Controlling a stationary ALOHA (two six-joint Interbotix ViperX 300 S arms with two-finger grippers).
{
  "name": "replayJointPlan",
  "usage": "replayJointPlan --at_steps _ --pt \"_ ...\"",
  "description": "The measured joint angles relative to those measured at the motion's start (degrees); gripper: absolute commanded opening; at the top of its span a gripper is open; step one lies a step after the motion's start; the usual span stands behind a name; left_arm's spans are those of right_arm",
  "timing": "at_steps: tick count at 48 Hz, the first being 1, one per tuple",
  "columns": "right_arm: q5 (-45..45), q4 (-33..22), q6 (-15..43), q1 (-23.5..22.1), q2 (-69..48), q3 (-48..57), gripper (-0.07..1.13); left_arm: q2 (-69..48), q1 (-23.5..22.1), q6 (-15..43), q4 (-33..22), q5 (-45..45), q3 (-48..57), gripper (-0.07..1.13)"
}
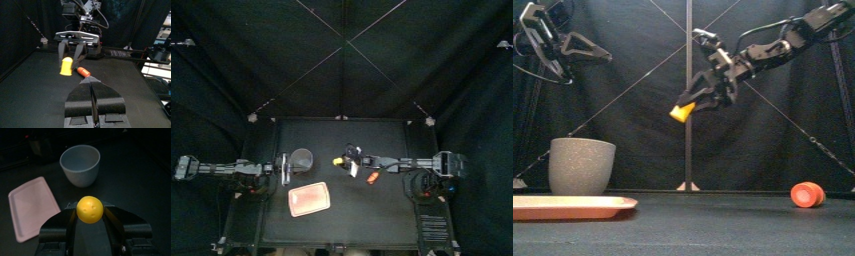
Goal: Pick the yellow can then place it in the grey bowl
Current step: Place yellow can in the grey bowl
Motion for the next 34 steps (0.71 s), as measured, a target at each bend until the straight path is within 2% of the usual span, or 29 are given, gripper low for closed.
replayJointPlan --at_steps 22,34 --pt "0.44 -0.35 0.09 -0.88 24.43 -29.53 0.62 0.09 -0.26 0.09 3.87 -0.7 0.09 0.05" --pt "4.22 -0.35 -0.18 -0.79 31.2 -38.41 0.68 0.0 -0.35 0.09 6.68 -0.7 0.09 0.05"
